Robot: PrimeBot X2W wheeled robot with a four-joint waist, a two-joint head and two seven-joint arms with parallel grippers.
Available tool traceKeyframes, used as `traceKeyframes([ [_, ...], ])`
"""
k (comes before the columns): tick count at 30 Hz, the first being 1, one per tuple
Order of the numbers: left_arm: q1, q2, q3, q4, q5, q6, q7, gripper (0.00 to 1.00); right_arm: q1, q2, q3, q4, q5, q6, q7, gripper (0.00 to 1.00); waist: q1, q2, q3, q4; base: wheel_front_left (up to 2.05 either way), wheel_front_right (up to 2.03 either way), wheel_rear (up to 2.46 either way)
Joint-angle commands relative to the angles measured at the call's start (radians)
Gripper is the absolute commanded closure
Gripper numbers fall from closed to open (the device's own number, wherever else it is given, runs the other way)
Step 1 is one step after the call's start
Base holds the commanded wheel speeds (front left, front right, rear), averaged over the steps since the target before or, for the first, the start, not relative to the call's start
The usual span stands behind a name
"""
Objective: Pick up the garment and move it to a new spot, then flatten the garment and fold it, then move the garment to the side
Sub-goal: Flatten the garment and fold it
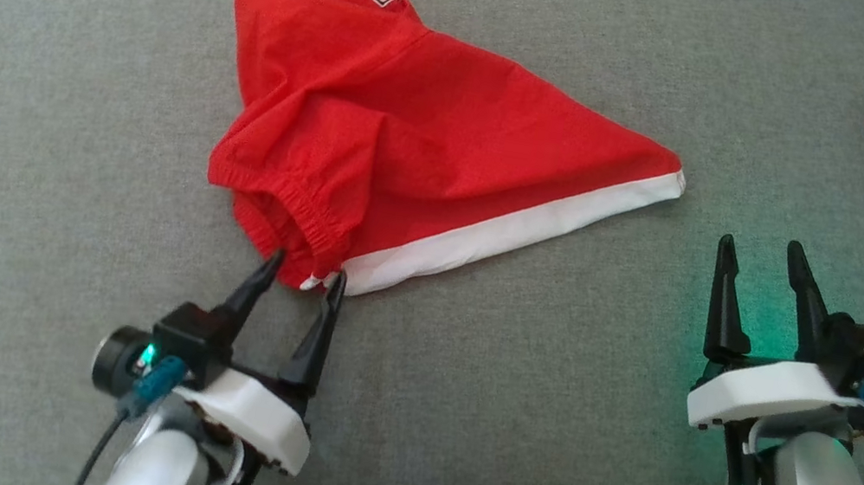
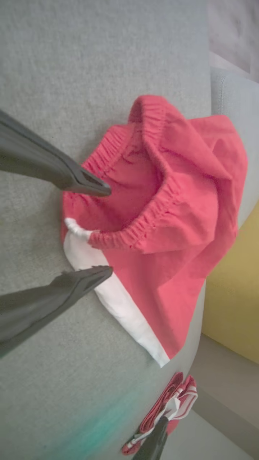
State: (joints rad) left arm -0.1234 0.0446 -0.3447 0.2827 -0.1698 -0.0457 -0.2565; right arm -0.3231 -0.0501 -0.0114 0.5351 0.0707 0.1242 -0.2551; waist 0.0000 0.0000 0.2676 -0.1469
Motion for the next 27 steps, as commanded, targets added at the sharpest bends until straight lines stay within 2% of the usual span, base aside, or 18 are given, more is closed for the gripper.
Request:
traceKeyframes([
  [1, -0.004, 0.006, 0.021, -0.013, 0.005, -0.004, -0.005, 0.00, -0.034, 0.000, 0.020, -0.021, 0.009, 0.007, -0.007, 0.00, 0.0000, 0.0000, 0.002, -0.003, 0.00, 0.00, 0.00],
  [9, -0.043, 0.006, 0.020, 0.067, 0.000, 0.007, -0.005, 0.00, -0.043, 0.000, 0.022, -0.021, 0.014, 0.007, -0.007, 0.00, 0.0000, 0.0000, 0.015, -0.016, 0.00, 0.00, 0.00],
  [10, -0.047, 0.006, 0.020, 0.070, -0.001, 0.008, -0.005, 0.03, -0.043, 0.000, 0.021, -0.022, 0.014, 0.007, -0.007, 0.00, 0.0000, 0.0000, 0.016, -0.016, 0.00, 0.00, 0.00],
  [12, -0.053, 0.006, 0.019, 0.073, -0.003, 0.011, -0.005, 0.56, -0.043, 0.000, 0.019, -0.023, 0.014, 0.007, -0.007, 0.00, 0.0000, 0.0000, 0.019, -0.016, 0.00, 0.00, 0.00],
  [13, -0.056, 0.006, 0.018, 0.072, -0.002, 0.014, -0.005, 0.69, -0.043, 0.000, 0.018, -0.023, 0.014, 0.007, -0.007, 0.00, 0.0000, 0.0000, 0.020, -0.016, 0.00, 0.00, 0.00],
  [14, -0.057, 0.006, 0.018, 0.072, -0.002, 0.016, -0.005, 1.00, -0.043, 0.000, 0.016, -0.024, 0.013, 0.007, -0.007, 0.00, 0.0000, 0.0000, 0.020, -0.014, 0.00, 0.00, 0.00],
  [18, -0.054, 0.006, 0.026, 0.070, -0.003, 0.029, -0.005, 1.00, -0.041, 0.000, 0.011, -0.024, 0.010, 0.007, -0.007, 0.00, 0.0000, 0.0000, 0.017, 0.004, 0.00, 0.00, 0.00],
  [22, -0.046, 0.006, 0.077, 0.043, -0.019, 0.056, -0.005, 1.00, -0.038, 0.000, 0.022, -0.018, 0.016, 0.007, -0.007, 0.00, 0.0000, 0.0000, 0.009, 0.036, 0.00, 0.00, 0.00],
  [27, -0.031, 0.006, 0.132, 0.032, 0.005, 0.050, -0.005, 1.00, -0.037, 0.000, 0.051, 0.017, 0.031, 0.007, -0.007, 0.00, 0.0000, 0.0000, 0.002, 0.073, 0.00, 0.00, 0.00],
])
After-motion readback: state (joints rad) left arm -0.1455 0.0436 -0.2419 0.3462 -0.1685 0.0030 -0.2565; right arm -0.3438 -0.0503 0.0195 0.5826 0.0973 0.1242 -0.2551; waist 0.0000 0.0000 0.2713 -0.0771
